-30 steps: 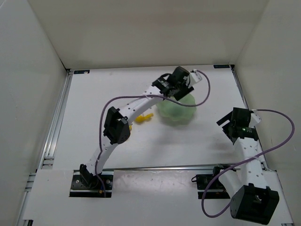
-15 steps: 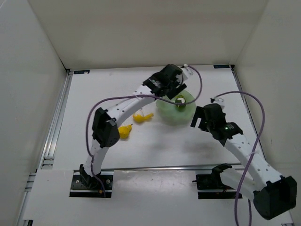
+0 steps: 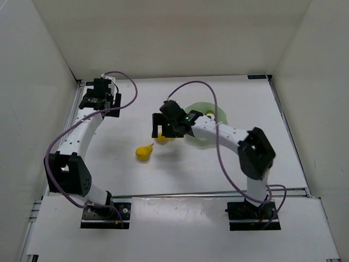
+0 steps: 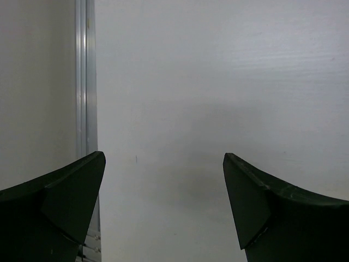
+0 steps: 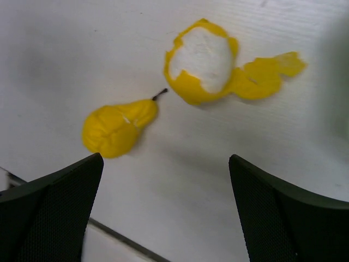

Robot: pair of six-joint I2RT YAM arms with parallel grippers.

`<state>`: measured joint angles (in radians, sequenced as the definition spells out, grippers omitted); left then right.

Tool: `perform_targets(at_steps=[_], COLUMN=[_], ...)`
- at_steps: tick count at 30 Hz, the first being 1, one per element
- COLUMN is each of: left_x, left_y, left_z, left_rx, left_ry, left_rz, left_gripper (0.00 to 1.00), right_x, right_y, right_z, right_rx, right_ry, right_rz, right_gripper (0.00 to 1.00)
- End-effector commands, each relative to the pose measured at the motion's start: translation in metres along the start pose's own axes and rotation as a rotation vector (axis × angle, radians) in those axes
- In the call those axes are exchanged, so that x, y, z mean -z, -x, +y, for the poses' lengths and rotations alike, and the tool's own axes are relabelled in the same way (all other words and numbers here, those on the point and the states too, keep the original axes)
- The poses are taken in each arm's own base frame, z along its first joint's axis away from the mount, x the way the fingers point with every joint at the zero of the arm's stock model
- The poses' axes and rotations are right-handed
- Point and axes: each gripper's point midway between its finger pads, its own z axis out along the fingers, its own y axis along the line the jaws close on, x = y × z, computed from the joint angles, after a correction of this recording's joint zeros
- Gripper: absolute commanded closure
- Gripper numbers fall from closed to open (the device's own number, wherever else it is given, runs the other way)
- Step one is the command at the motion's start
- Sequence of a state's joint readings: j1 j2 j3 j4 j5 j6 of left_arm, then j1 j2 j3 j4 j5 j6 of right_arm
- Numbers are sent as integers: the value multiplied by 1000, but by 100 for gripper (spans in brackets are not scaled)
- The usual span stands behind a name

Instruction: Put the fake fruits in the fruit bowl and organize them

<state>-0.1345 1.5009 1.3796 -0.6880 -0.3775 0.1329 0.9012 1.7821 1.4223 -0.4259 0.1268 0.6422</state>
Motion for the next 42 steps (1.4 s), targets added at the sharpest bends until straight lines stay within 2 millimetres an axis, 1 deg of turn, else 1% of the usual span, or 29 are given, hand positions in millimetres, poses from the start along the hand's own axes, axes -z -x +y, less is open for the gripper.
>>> perform_targets(at_steps=[1, 3, 5, 6, 8, 9, 10, 12, 13, 15, 16, 17, 19, 21, 22, 24, 27, 28, 29, 30, 31, 32, 34, 36, 37, 38, 39, 41, 42], left_x=[-3, -8, -12, -12, -13, -14, -12, -13, -13, -16, -17, -17, -18, -18, -15, -17, -15, -16, -13, -14, -14, -12, -13, -11, -11, -10, -11, -11, -10], left_y=[-34, -45, -56, -55, -58, -61, -60, -62, -62, -66, -66, -66, -71, -71, -70, -75, -75, -80, -78, -80, -83, -82, -85, -84, -84, -84, -83, -83, -81], left_z=[7, 10, 16, 14, 21, 19, 21, 27, 28, 34, 34, 34, 36, 37, 39, 41, 49, 49, 50, 53, 52, 53, 53, 54, 54, 54, 53, 53, 49], left_rx=[79, 86, 100, 112, 129, 127, 129, 143, 134, 145, 145, 145, 149, 148, 141, 146, 152, 149, 142, 148, 146, 139, 128, 130, 121, 112, 112, 103, 79], left_ry=[-2, -1, 2, -8, -1, -2, -1, 13, 12, 24, 24, 24, 28, 37, 38, 44, 56, 64, 65, 71, 69, 70, 67, 69, 68, 67, 59, 58, 47], left_rz=[67, 96, 121, 120, 126, 135, 126, 132, 132, 147, 147, 147, 159, 160, 151, 163, 161, 172, 164, 167, 176, 167, 176, 168, 168, 168, 166, 167, 162], left_gripper=[0, 0, 0, 0, 0, 0, 0, 0, 0, 0, 0, 0, 0, 0, 0, 0, 0, 0, 0, 0, 0, 0, 0, 0, 0, 0, 0, 0, 0], right_x=[-26, -33, -46, -49, -57, -59, -61, -69, -68, -78, -78, -80, -87, -91, -94, -100, -98, -97, -95, -93, -84, -73, -57, -29, -4, 4, 19, 30, 33], right_y=[-14, -15, -26, -29, -27, -35, -35, -47, -47, -59, -56, -54, -60, -63, -70, -79, -77, -71, -65, -64, -45, -35, -15, 15, 31, 37, 45, 53, 61], right_z=[35, 37, 43, 44, 55, 59, 62, 60, 62, 67, 77, 79, 89, 90, 90, 88, 92, 96, 100, 107, 122, 135, 150, 162, 165, 160, 147, 129, 114], right_rx=[-264, -339, -462, -498, -584, -596, -615, -679, -702, -743, -745, -756, -772, -808, -812, -830, -829, -809, -796, -774, -725, -683, -577, -504, -452, -435, -418, -314, -270], right_ry=[31, 21, 9, 4, 23, 21, 23, -4, 0, -5, 10, 13, 8, -1, -5, -16, -4, 24, 43, 62, 134, 182, 254, 322, 352, 341, 307, 262, 220], right_rz=[173, 235, 293, 311, 332, 353, 361, 405, 419, 459, 456, 453, 465, 483, 517, 552, 556, 544, 534, 531, 493, 472, 400, 303, 237, 194, 119, 22, -34], right_gripper=[0, 0, 0, 0, 0, 0, 0, 0, 0, 0, 0, 0, 0, 0, 2, 11, 45, 55, 74, 79, 83, 85, 87, 89, 89, 91, 91, 91, 91])
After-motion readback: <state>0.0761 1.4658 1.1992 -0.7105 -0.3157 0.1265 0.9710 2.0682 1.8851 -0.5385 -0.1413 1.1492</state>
